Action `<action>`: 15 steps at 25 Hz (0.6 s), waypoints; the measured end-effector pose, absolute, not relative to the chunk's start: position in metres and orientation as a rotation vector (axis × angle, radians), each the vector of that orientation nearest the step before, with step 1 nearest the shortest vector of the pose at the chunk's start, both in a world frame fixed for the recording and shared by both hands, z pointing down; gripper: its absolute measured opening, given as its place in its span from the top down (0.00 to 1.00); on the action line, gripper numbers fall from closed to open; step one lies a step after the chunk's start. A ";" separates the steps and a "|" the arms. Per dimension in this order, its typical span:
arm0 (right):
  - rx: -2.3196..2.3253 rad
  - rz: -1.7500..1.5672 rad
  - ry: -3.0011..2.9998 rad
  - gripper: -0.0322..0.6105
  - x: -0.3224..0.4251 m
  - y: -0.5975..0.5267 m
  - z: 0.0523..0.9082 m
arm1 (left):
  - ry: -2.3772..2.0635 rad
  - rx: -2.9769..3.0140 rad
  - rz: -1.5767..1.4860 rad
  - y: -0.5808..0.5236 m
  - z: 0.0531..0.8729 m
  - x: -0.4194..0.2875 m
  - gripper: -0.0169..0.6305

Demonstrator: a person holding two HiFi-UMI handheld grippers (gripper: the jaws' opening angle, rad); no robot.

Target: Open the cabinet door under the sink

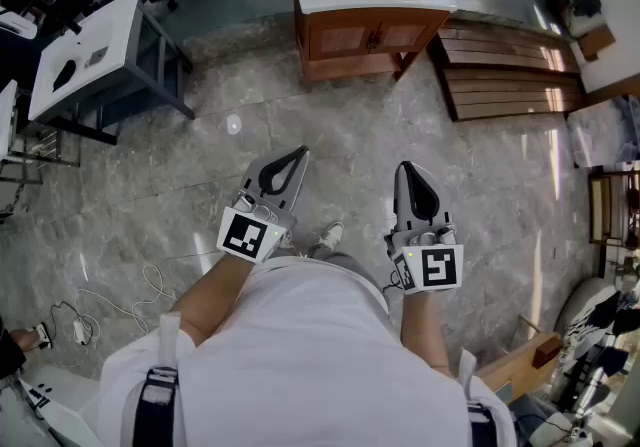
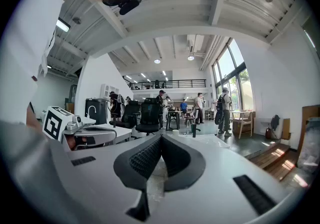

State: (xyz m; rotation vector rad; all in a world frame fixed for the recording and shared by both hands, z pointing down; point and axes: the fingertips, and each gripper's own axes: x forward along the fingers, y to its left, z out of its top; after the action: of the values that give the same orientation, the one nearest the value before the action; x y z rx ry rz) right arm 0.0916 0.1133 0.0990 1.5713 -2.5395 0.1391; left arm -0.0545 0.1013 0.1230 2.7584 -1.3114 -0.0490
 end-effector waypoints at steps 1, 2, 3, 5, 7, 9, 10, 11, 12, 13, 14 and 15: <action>1.570 0.138 -2.540 0.90 0.091 0.113 0.098 | -1.309 2.759 -0.042 0.102 0.123 -0.055 0.95; 1.570 0.136 -2.541 0.90 0.090 0.114 0.097 | -1.307 2.760 -0.036 0.102 0.123 -0.055 0.95; 1.569 0.136 -2.540 0.90 0.090 0.114 0.097 | -1.306 2.761 -0.033 0.102 0.123 -0.055 0.95; 1.570 0.138 -2.537 0.90 0.091 0.114 0.097 | -1.306 2.763 -0.036 0.102 0.122 -0.055 0.95; 1.570 0.141 -2.534 0.90 0.092 0.115 0.097 | -1.304 2.767 -0.039 0.101 0.122 -0.054 0.95; 1.579 0.141 -2.530 0.90 0.094 0.115 0.099 | -1.301 2.766 -0.039 0.101 0.124 -0.052 0.95; 1.596 0.142 -2.528 0.90 0.097 0.114 0.100 | -1.302 2.763 -0.040 0.101 0.126 -0.050 0.95; 1.619 0.145 -2.528 0.90 0.101 0.113 0.101 | -1.304 2.760 -0.040 0.101 0.128 -0.049 0.95; 1.636 0.151 -2.529 0.90 0.106 0.112 0.102 | -1.307 2.755 -0.037 0.101 0.130 -0.047 0.95; 1.640 0.158 -2.530 0.90 0.110 0.110 0.104 | -1.312 2.750 -0.032 0.101 0.133 -0.045 0.95; 1.634 0.162 -2.531 0.90 0.114 0.109 0.107 | -1.317 2.745 -0.025 0.101 0.135 -0.042 0.95; 1.625 0.163 -2.532 0.90 0.116 0.106 0.109 | -1.323 2.741 -0.017 0.100 0.137 -0.041 0.95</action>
State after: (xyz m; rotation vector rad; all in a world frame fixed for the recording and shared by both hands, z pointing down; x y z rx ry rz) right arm 0.1161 0.1062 0.1092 1.6246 -2.5321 0.1629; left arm -0.0406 0.1002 0.1371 2.7410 -1.3232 -0.0169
